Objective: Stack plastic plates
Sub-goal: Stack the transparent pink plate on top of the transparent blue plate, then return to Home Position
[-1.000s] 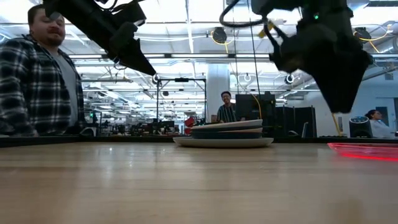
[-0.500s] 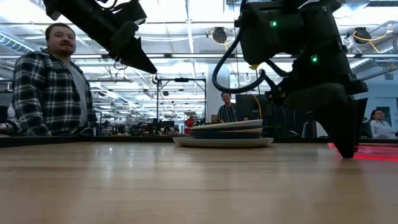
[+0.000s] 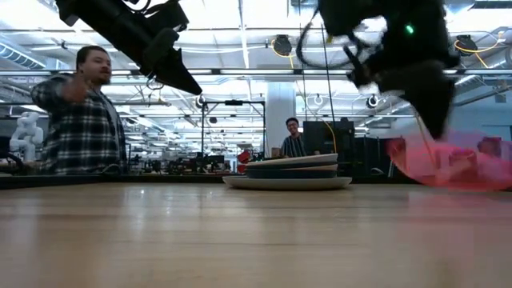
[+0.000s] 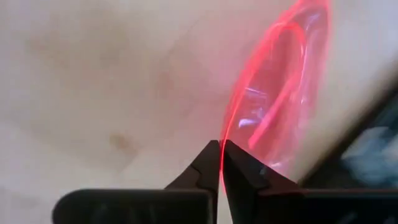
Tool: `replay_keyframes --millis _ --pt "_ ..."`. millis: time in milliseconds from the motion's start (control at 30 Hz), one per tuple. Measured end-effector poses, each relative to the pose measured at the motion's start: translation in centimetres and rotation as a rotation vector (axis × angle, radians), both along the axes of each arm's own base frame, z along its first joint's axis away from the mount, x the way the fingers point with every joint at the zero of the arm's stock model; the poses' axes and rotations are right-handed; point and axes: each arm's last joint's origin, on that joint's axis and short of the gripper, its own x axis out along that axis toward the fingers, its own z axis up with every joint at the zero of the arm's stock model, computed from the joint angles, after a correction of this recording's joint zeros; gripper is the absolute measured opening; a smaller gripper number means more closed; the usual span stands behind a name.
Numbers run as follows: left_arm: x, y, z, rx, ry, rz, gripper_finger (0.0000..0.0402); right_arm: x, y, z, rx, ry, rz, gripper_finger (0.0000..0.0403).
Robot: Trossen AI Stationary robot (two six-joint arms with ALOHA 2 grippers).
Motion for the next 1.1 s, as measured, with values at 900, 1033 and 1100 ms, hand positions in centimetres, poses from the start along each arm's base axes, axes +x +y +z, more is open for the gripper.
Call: replay_keyframes --millis 900,1033,1100 --pt "-5.7 -4.1 4.8 -0.106 -0.219 -0.075 0.0053 6.0 -12.5 6.1 -0.167 -0.388 0.488 0.0184" --pt "-8.2 -6.2 3.2 -0.087 -0.146 -0.067 0.0053 3.2 -8.2 6.7 -0.154 -0.584 0.652 0.0195" --pt "-9.7 -7.1 2.6 -0.074 -0.177 -0.083 0.0053 1.1 -6.5 6.1 -0.147 -0.750 0.766 0.0192"
